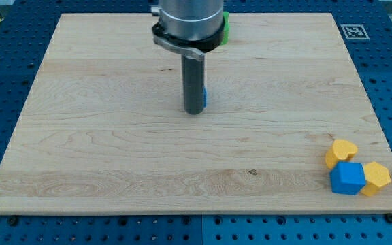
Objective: Nudge the red star right a bit
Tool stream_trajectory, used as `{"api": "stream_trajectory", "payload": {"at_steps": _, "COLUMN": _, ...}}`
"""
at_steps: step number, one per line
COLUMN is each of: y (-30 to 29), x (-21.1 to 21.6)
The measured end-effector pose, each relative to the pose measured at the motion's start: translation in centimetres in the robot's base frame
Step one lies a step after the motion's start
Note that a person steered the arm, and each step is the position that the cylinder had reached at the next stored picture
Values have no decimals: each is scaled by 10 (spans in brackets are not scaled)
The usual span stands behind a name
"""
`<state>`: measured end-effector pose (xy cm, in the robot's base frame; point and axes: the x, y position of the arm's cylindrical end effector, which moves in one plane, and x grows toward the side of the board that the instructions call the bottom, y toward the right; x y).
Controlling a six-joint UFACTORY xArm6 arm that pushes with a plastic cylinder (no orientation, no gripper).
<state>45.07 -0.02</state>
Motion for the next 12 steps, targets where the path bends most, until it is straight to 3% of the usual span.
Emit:
{"api": "stream_trajectory", "payload": {"at_steps": 2, "y": 30, "x": -10}}
{"api": "stream_trajectory", "payload": {"at_steps": 3, "y": 30, "x": 20}}
{"api": "stream_trajectory", "payload": {"at_steps": 4, "y": -8, "x": 45}}
{"api": "stream_trajectory", "payload": {"at_steps": 5, "y": -83, "x": 42}}
{"api": "stream_trajectory", "payload": {"at_steps": 7, "y": -177, "x": -25}}
{"api": "stream_trajectory", "payload": {"at_steps": 10, "y": -111, "x": -244}}
{"api": "stream_trajectory", "payload": {"at_steps": 12, "y": -90, "x": -258}}
